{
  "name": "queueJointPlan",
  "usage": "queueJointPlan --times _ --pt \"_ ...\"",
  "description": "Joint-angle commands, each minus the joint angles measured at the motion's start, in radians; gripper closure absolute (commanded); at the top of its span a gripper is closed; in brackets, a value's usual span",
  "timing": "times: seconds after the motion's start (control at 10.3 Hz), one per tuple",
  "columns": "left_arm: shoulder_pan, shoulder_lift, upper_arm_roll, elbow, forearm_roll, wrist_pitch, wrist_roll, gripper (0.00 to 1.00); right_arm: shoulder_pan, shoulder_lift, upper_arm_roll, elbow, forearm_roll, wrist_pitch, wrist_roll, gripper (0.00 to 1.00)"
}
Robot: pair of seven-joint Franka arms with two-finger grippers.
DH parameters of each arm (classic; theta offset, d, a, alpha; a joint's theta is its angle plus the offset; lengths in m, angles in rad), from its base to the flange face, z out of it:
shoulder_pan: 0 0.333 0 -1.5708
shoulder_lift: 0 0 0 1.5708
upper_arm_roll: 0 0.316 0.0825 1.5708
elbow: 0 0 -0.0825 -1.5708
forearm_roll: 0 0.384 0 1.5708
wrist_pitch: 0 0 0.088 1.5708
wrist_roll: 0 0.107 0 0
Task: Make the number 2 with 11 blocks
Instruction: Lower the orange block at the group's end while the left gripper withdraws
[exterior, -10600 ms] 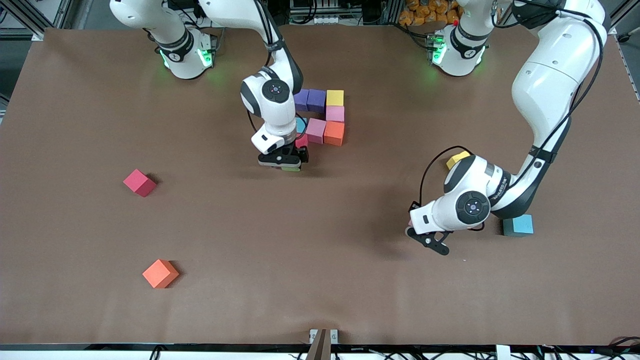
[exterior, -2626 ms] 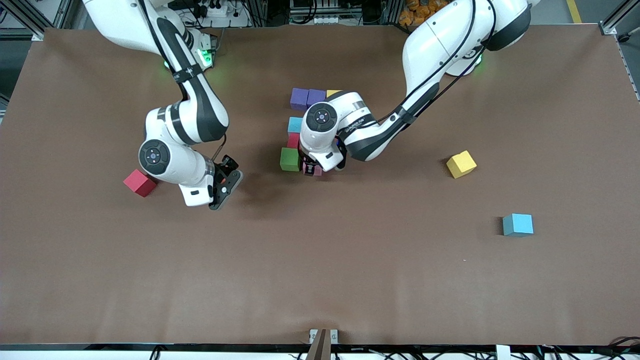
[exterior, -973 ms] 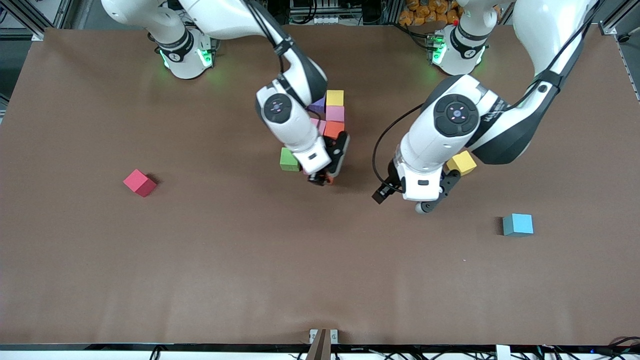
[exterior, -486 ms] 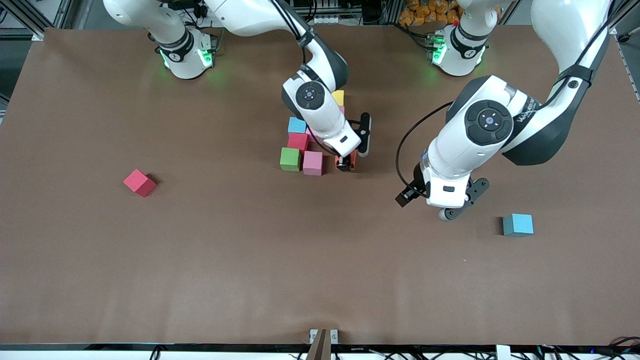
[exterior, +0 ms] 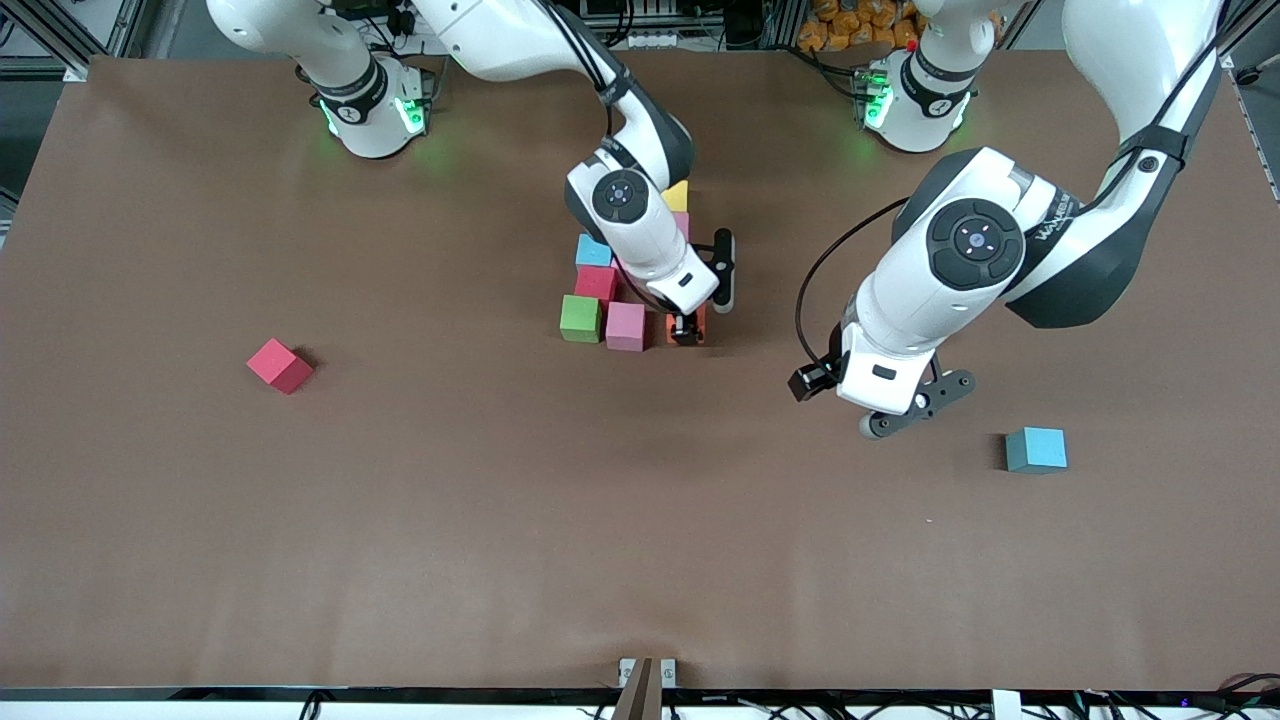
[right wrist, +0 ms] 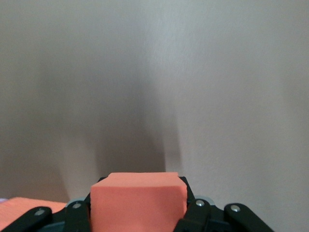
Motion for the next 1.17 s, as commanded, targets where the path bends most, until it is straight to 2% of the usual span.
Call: queueJointPlan --times 0.0,0.49,1.07 --pt "0.004 -0.023 0.006 -0.015 0.019 -0.014 0.066 0.23 0.017 0.027 -0.012 -0.009 0.005 0.03 -0.017 1.0" --pt "-0.004 -0.018 0.012 -0.015 0.019 -0.012 0.07 0.23 -0.003 0.039 -0.014 -0.019 0.005 0.031 -0.049 1.0" --pt "-0.005 -0.005 0.012 -0.015 0.019 -0.012 0.072 0.23 -0.029 0.019 -0.012 -0.107 0.005 0.048 -0.095 1.0"
